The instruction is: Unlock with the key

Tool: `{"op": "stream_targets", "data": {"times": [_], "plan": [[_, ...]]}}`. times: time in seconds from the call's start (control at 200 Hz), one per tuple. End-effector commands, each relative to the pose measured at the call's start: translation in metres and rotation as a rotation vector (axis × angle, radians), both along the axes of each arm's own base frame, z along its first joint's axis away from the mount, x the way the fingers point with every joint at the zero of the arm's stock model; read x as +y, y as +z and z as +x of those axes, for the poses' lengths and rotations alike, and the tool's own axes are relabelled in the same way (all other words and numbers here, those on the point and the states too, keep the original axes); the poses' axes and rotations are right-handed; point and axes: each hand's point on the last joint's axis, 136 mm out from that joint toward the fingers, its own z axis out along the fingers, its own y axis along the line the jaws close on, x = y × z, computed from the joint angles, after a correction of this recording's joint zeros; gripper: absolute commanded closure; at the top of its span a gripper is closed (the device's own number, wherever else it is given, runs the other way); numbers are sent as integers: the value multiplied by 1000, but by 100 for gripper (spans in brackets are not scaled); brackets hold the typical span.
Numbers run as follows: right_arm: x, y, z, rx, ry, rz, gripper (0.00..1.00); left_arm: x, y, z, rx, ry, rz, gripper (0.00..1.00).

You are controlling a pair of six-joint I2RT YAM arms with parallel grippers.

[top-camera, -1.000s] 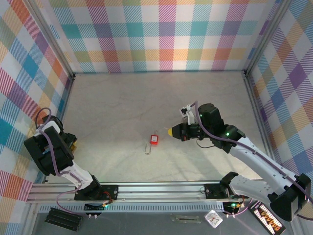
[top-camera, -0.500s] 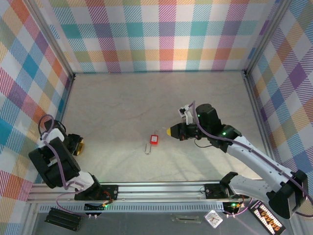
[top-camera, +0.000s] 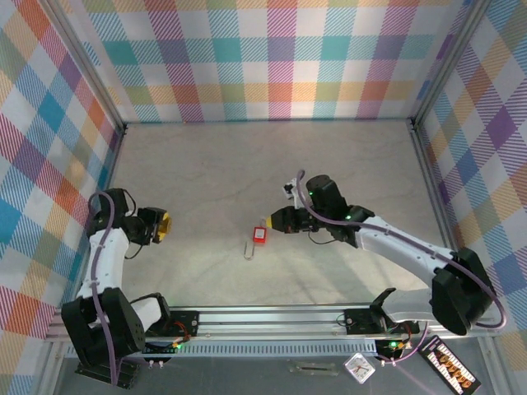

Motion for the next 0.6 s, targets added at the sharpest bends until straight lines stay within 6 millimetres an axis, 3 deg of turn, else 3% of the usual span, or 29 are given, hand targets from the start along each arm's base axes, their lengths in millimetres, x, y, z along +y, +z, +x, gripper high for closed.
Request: {"op": "stream_targets", "data": {"times": [0.0, 0.26, 0.595], "plan": [[27, 23, 9, -90, 24, 83, 100, -29, 25, 8, -61, 7, -96, 59], [76, 30, 10, -137, 90, 160, 100, -73, 55, 15, -128, -23, -143, 59], [122, 14, 10, -110, 113, 176, 100, -118, 71, 20, -172, -60, -167, 59]]}}
